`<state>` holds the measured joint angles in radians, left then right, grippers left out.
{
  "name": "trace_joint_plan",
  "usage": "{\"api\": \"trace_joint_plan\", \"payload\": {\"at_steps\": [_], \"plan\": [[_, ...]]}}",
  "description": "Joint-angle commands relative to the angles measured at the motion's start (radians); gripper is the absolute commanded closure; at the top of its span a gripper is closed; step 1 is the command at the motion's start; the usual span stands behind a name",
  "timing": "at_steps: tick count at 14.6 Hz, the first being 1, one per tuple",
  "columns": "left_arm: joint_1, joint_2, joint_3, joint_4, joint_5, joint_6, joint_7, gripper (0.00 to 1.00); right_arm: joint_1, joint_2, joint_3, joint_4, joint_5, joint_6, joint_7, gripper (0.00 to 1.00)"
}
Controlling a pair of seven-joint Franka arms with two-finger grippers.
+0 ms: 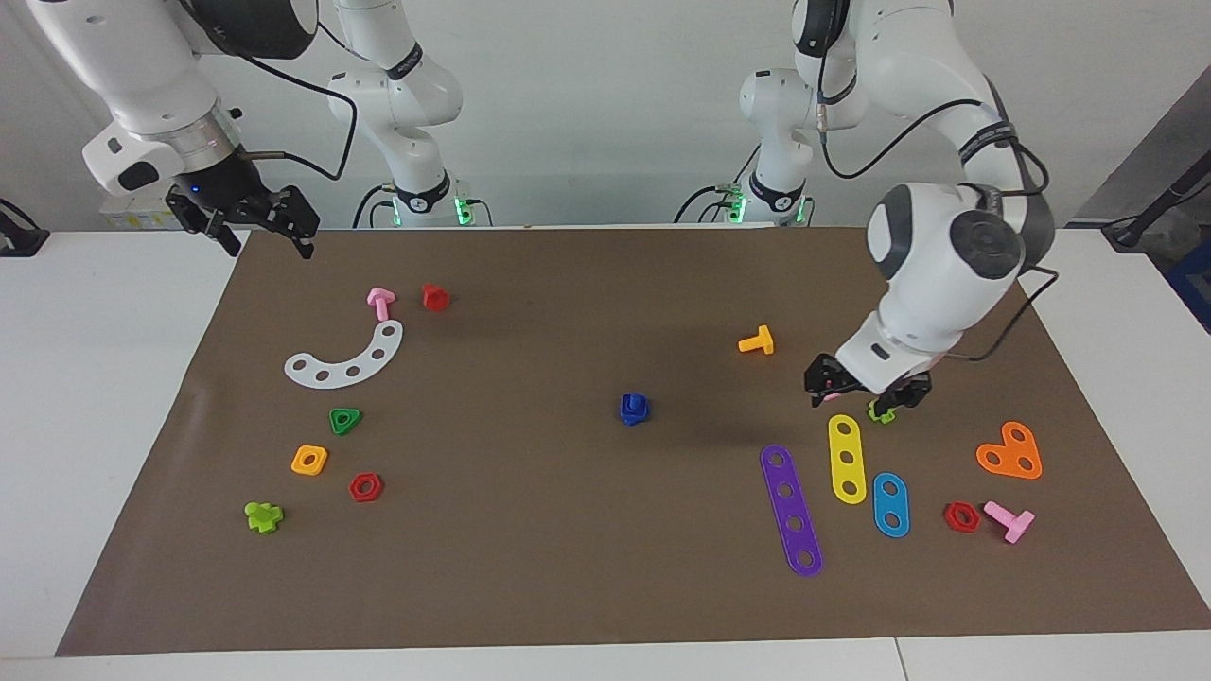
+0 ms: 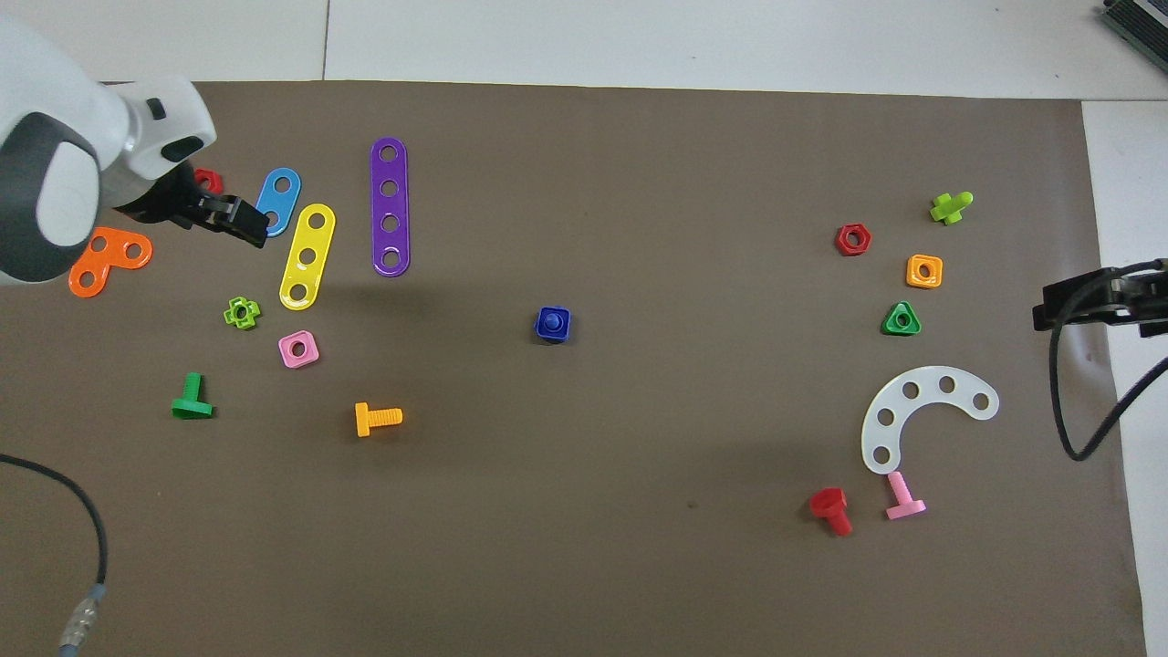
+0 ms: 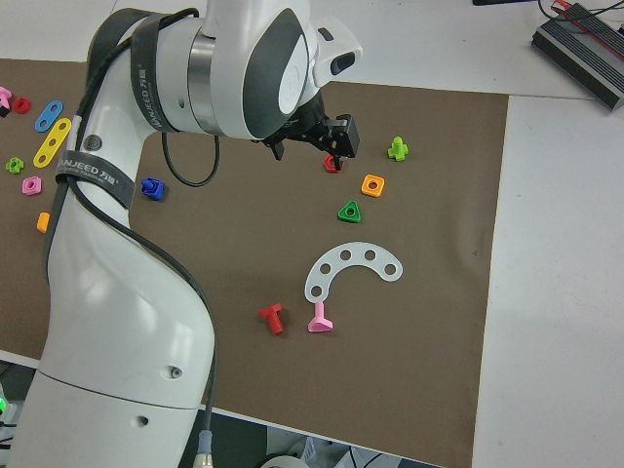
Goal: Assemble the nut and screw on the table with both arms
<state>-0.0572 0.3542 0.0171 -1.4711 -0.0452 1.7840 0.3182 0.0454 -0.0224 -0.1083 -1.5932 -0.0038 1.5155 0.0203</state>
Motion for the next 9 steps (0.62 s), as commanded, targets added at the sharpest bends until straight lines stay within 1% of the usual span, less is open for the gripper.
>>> {"api": "trace_joint_plan", "payload": {"at_steps": [1,3,6,9], "plan": [[0.094,-0.083,-0.008,-0.096,-0.018,-0.006,0.157,0.07,-0.007,-0.005,0.005,0.004,0.019,-0.014,0.001,0.00],[0.123,-0.119,-0.008,-0.110,-0.018,-0.020,0.157,0.07,-0.007,-0.005,0.005,0.004,0.019,-0.014,0.001,0.00],[0.145,-0.176,-0.005,-0.110,-0.010,-0.078,0.150,0.06,-0.007,-0.005,0.005,0.004,0.019,-0.014,0.001,0.00],[0.149,-0.245,0.000,-0.113,-0.007,-0.141,0.072,0.06,-0.007,-0.005,0.005,0.004,0.019,-0.014,0.001,0.00]]}}
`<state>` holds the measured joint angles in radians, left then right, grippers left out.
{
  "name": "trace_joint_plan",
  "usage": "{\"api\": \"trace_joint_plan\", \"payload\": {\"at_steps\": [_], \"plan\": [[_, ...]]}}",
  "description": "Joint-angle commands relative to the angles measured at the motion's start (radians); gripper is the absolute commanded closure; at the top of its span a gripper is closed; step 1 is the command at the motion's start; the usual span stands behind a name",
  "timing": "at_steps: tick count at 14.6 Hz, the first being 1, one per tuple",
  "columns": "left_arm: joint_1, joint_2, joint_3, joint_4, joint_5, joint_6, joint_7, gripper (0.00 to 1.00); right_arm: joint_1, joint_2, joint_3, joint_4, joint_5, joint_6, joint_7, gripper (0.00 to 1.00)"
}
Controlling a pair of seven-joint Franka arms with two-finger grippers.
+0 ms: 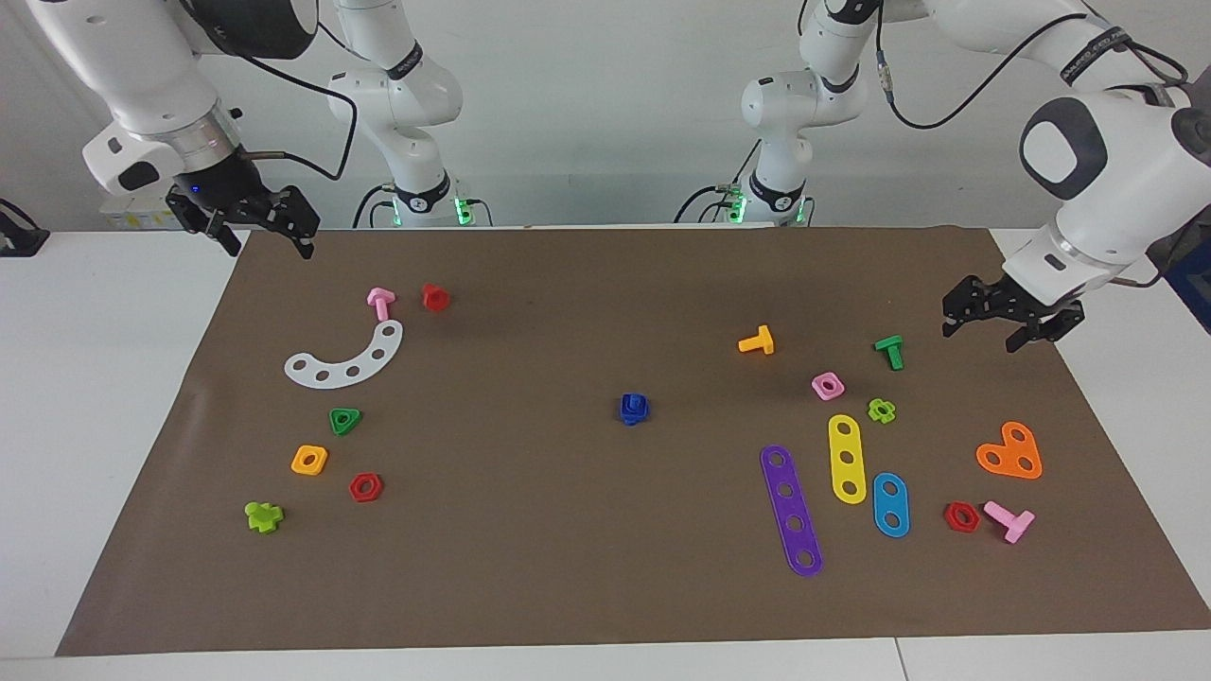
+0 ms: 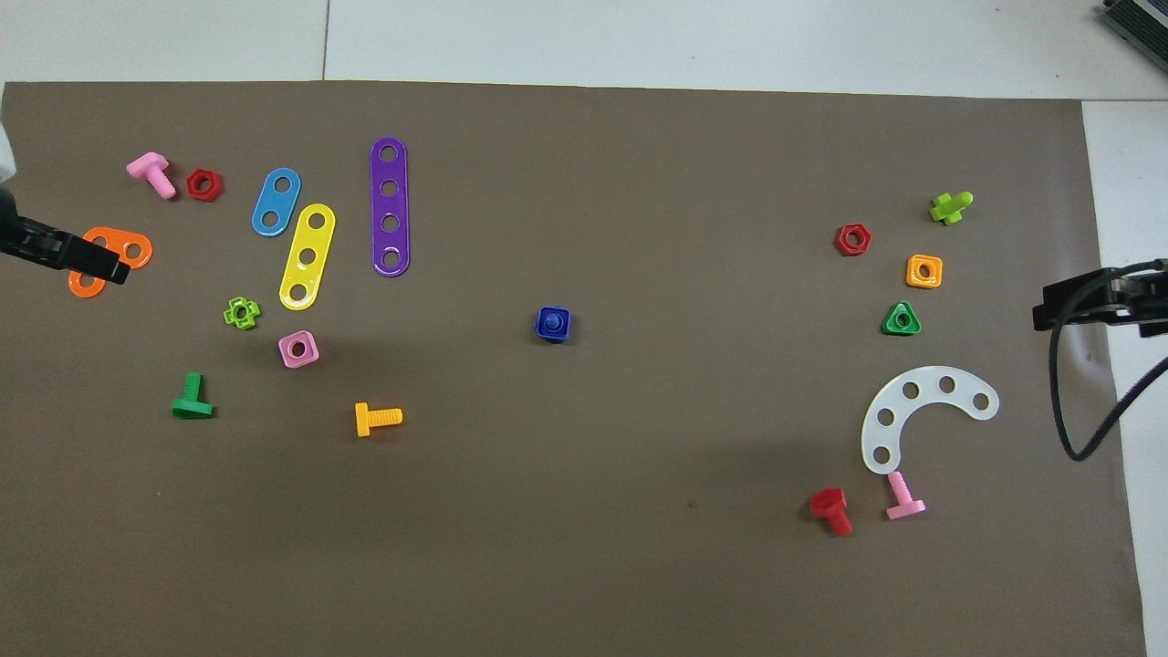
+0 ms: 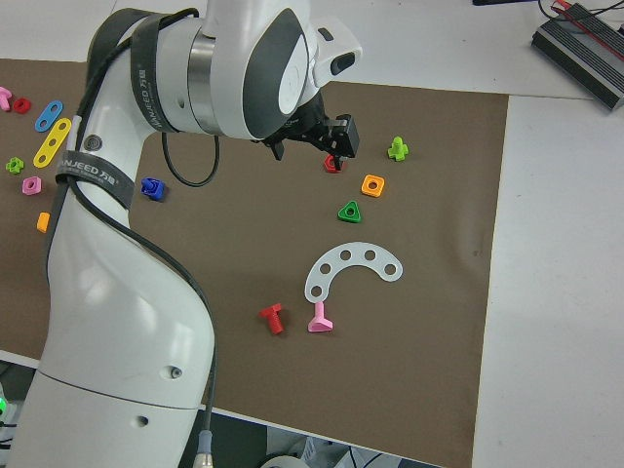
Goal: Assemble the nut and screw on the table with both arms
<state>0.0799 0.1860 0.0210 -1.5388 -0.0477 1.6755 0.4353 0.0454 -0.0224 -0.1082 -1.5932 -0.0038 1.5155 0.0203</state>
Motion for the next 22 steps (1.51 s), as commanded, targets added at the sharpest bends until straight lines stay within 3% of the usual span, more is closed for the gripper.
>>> {"api": "trace_joint_plan", "payload": {"at_steps": [1,5,10,18,22], "plan": [[0.012,-0.098,-0.004,-0.047,-0.003,-0.055,-0.064,0.06,-0.007,-0.005,0.005,0.004,0.019,-0.014,0.001,0.00],[0.009,-0.186,-0.004,-0.095,0.069,-0.102,-0.095,0.06,-0.007,-0.005,0.005,0.004,0.019,-0.014,0.001,0.00],[-0.008,-0.232,-0.009,-0.133,0.092,-0.114,-0.185,0.07,-0.007,-0.005,0.005,0.004,0.019,-0.014,0.001,0.00],[-0.052,-0.258,-0.023,-0.205,0.092,-0.019,-0.305,0.06,-0.007,-0.005,0.005,0.004,0.019,-0.014,0.001,0.00],[-0.051,-0.255,-0.023,-0.198,0.091,-0.002,-0.282,0.00,-0.007,-0.005,0.005,0.004,0.019,-0.014,0.001,0.00]]}}
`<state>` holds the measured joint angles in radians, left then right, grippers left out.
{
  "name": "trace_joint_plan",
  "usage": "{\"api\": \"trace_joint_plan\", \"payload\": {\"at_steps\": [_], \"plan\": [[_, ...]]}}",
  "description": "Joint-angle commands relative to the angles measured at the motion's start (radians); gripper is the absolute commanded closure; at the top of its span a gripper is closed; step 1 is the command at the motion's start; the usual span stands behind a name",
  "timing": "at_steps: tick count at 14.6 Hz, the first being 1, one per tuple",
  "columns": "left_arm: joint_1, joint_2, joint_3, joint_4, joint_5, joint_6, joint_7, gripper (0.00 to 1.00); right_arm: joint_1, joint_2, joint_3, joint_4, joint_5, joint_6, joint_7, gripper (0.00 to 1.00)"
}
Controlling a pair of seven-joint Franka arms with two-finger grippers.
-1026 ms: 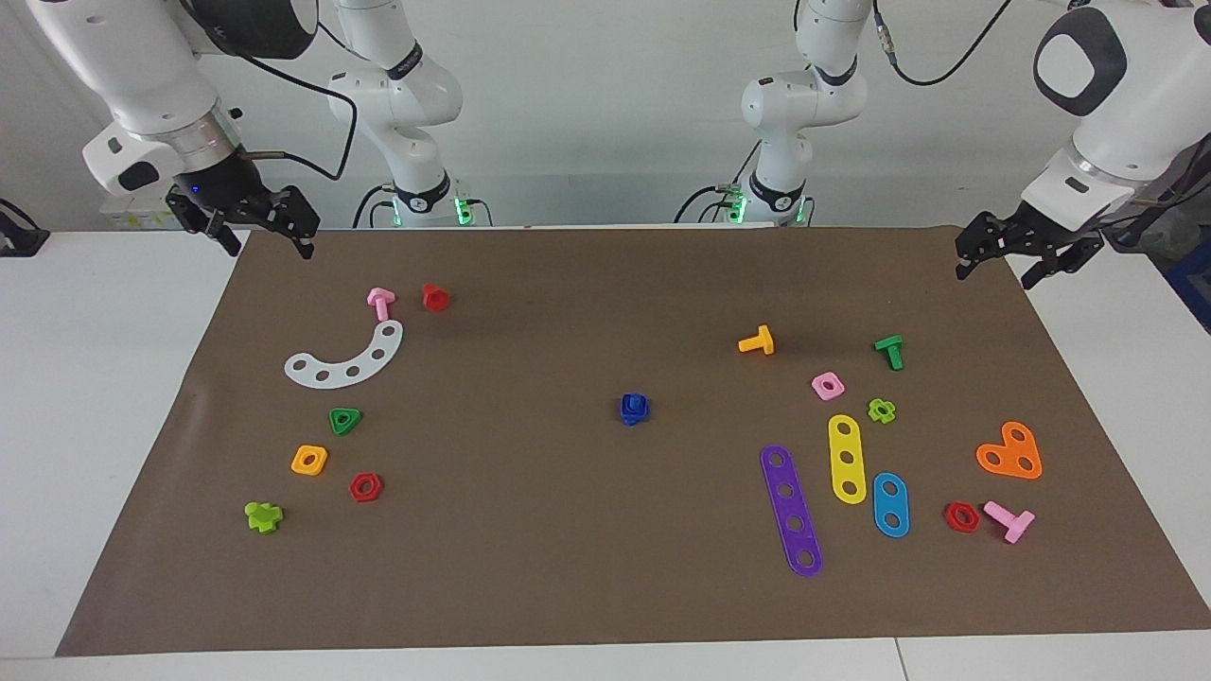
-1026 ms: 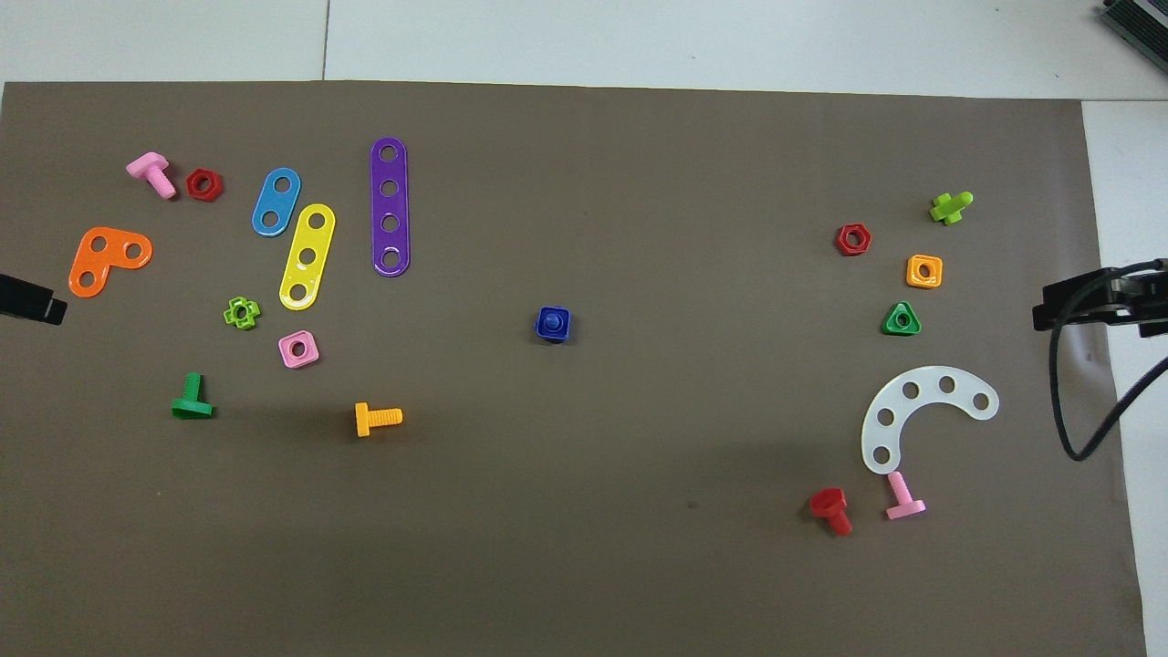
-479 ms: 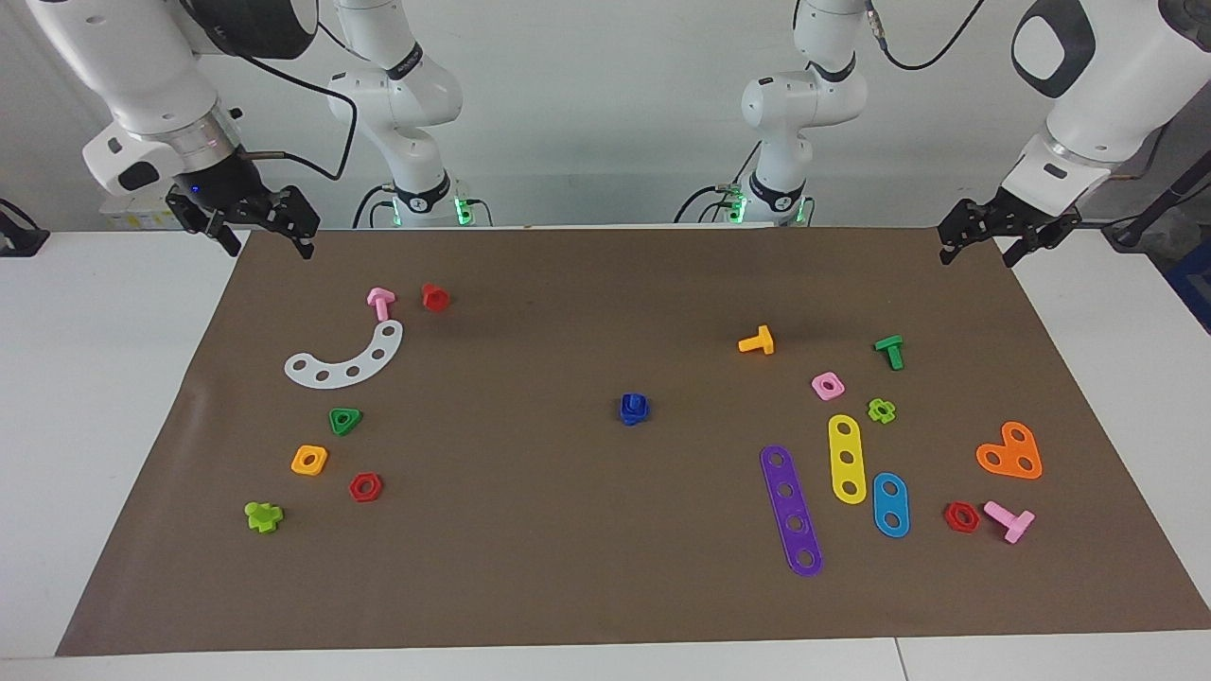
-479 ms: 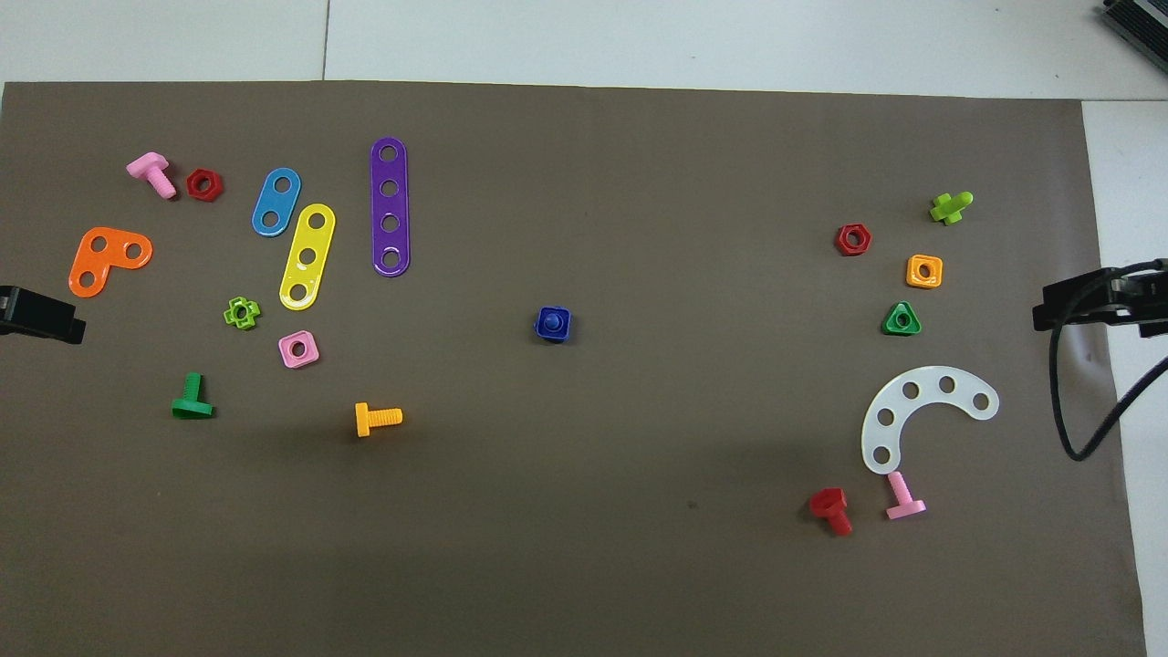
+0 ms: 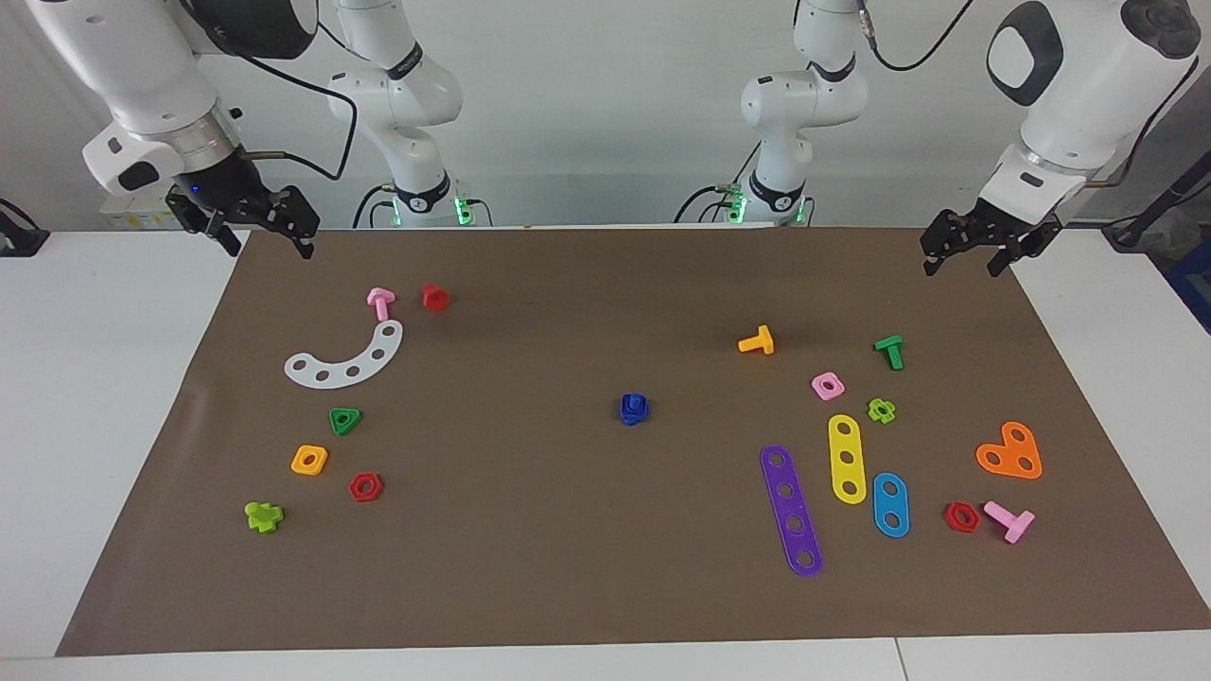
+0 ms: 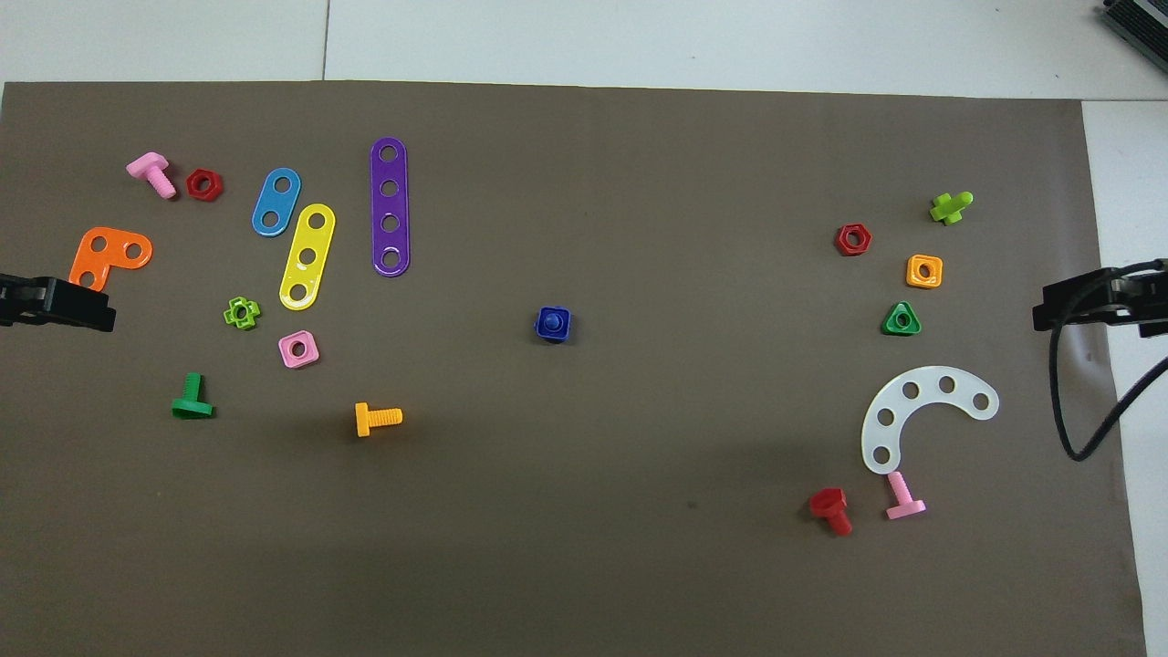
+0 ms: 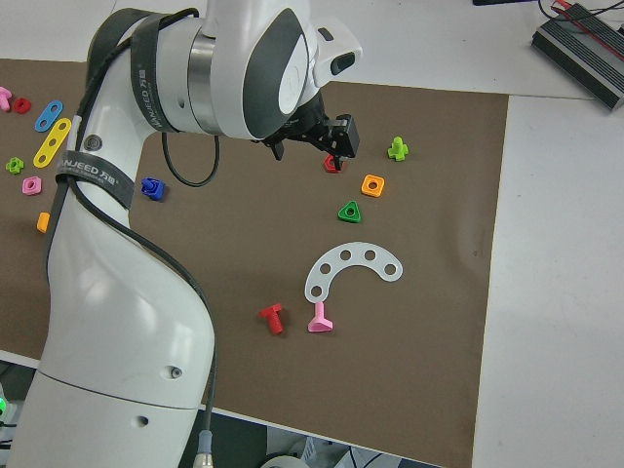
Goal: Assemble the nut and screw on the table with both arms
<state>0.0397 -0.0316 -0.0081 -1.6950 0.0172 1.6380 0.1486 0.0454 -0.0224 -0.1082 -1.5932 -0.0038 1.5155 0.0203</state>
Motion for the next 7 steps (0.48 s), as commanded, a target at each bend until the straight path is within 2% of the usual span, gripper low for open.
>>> {"api": "trace_joint_plan", "payload": {"at_steps": [1,7], "plan": [[-0.011,-0.036,0.007,-0.038,0.026,0.042,0.006,0.00,-0.007,-0.005,0.005,0.004,0.019,-0.014,0.001,0.00],[0.002,-0.034,0.007,-0.038,0.024,0.048,0.006,0.00,-0.007,-0.005,0.005,0.004,0.019,-0.014,0.001,0.00]]}}
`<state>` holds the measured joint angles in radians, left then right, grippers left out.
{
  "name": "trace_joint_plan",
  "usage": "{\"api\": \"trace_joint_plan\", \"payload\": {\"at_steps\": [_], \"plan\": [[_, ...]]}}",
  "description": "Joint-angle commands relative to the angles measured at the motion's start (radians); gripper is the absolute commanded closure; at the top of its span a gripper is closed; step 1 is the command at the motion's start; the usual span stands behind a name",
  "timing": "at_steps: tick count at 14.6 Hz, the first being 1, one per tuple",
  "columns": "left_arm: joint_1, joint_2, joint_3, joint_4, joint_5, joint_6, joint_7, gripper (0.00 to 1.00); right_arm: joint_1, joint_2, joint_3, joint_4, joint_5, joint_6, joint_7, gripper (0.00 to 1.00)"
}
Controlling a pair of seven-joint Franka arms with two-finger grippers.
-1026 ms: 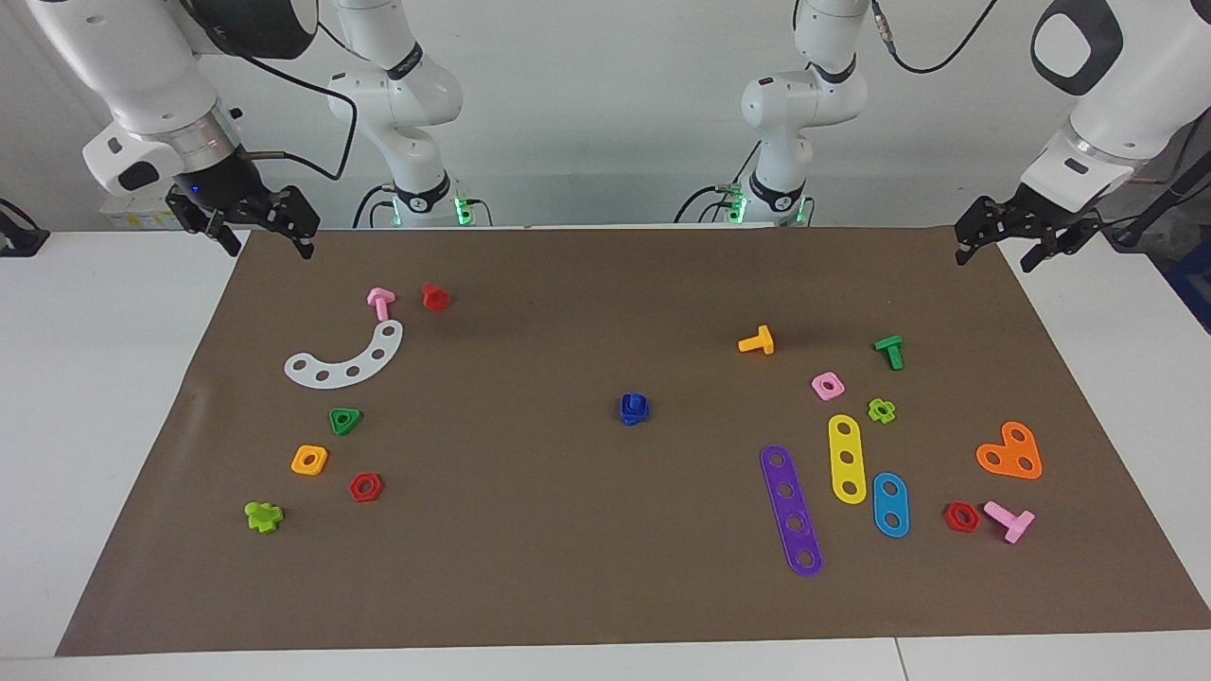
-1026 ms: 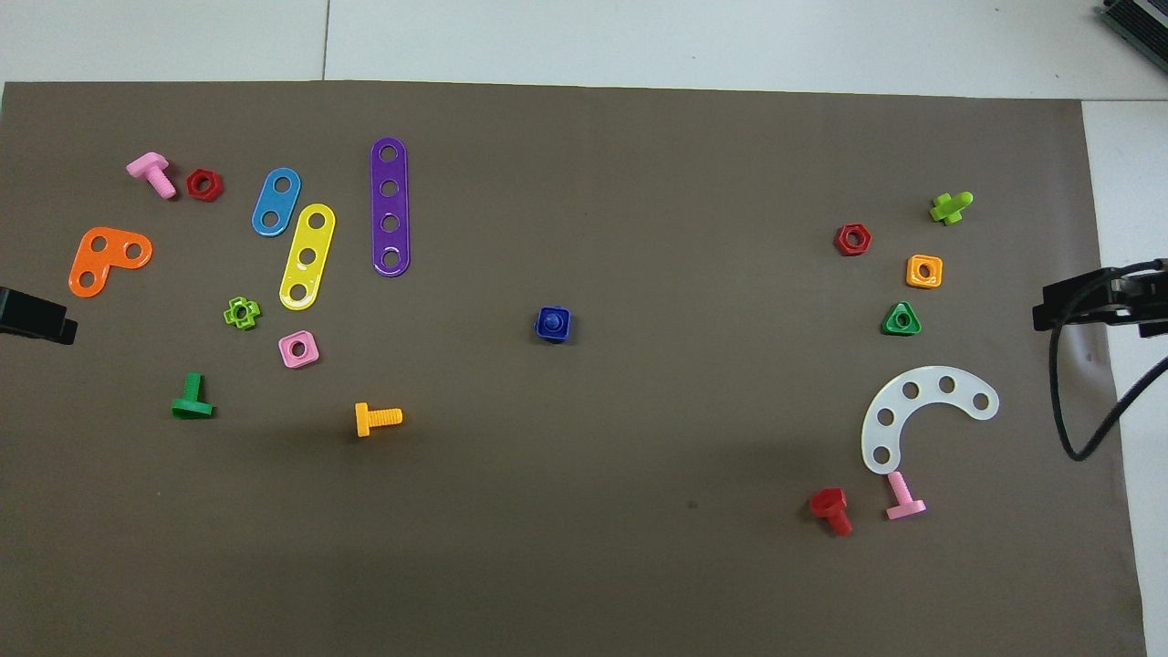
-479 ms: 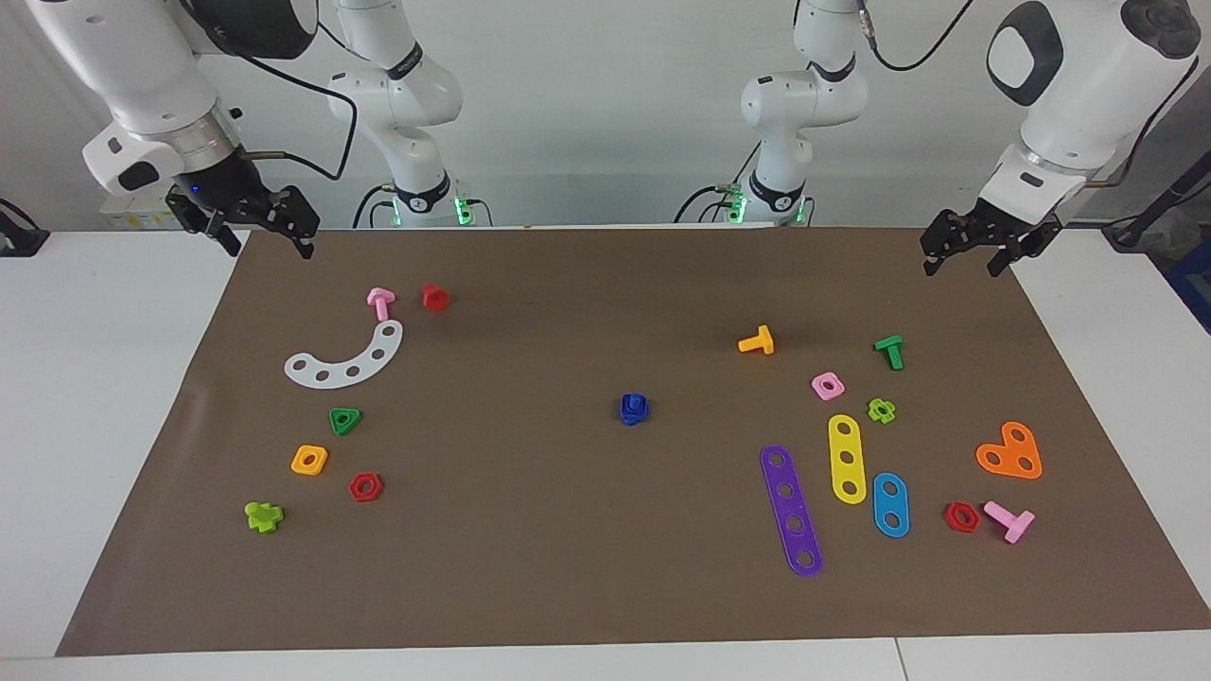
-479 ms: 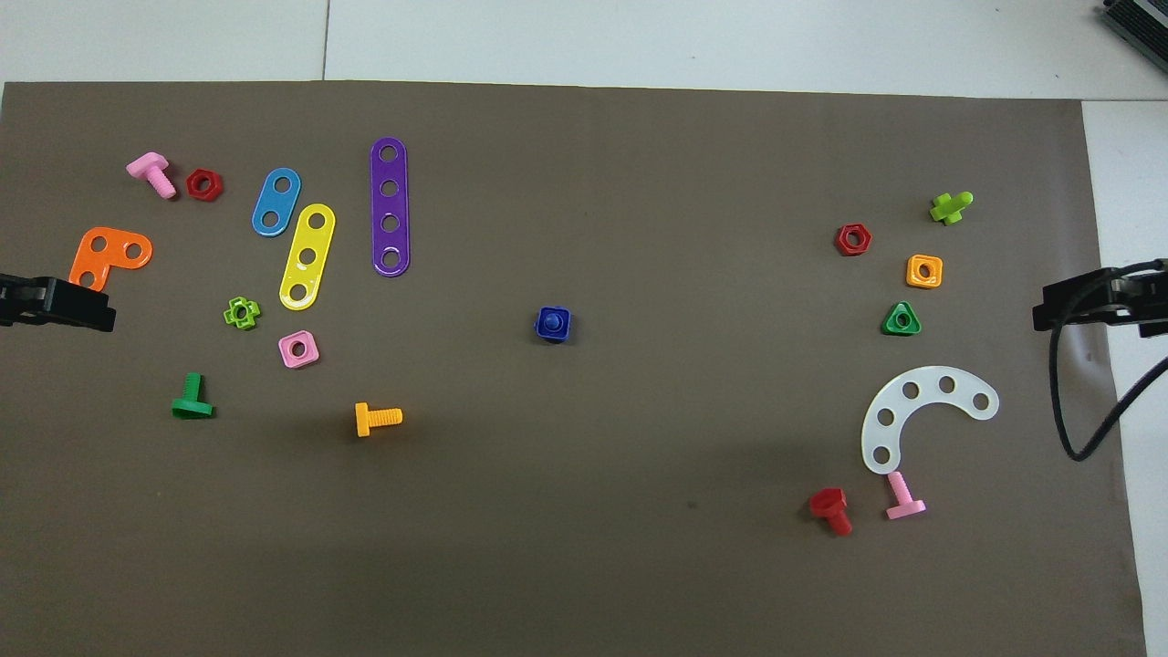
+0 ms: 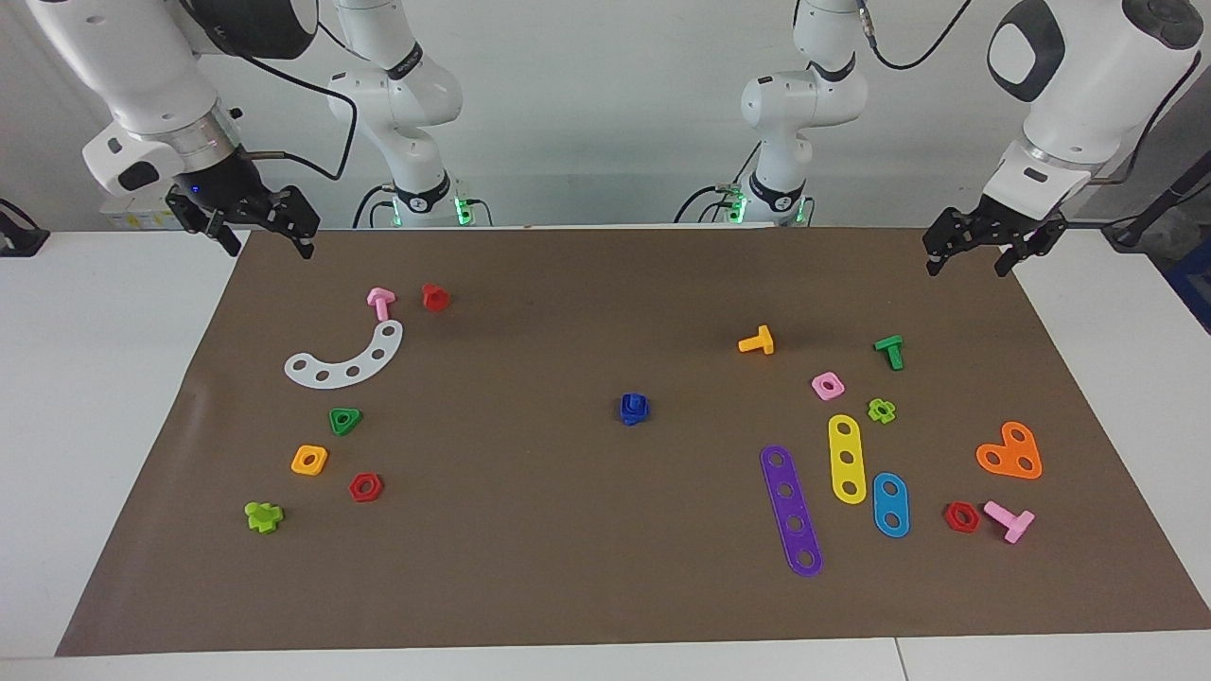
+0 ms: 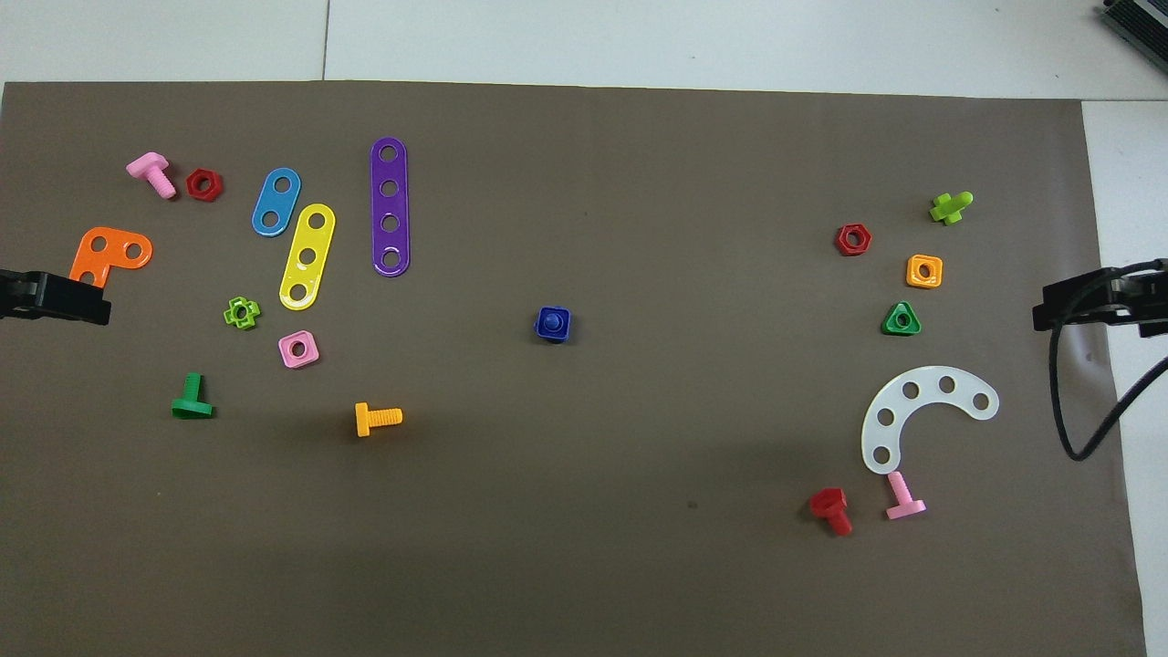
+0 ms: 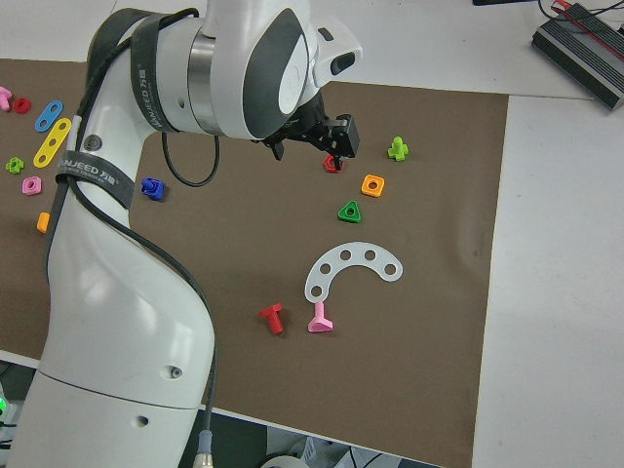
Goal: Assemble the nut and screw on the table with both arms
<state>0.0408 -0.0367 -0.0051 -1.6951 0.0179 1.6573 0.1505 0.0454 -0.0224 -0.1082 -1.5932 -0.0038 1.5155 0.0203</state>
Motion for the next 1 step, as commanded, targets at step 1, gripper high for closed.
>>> {"api": "trace_joint_plan", "payload": {"at_steps": [1], "plan": [[0.001,-0.031,0.004,-0.040,0.025,0.029,0.009,0.00,-0.007,-0.005,0.005,0.004,0.019,-0.014,0.001,0.00]]}}
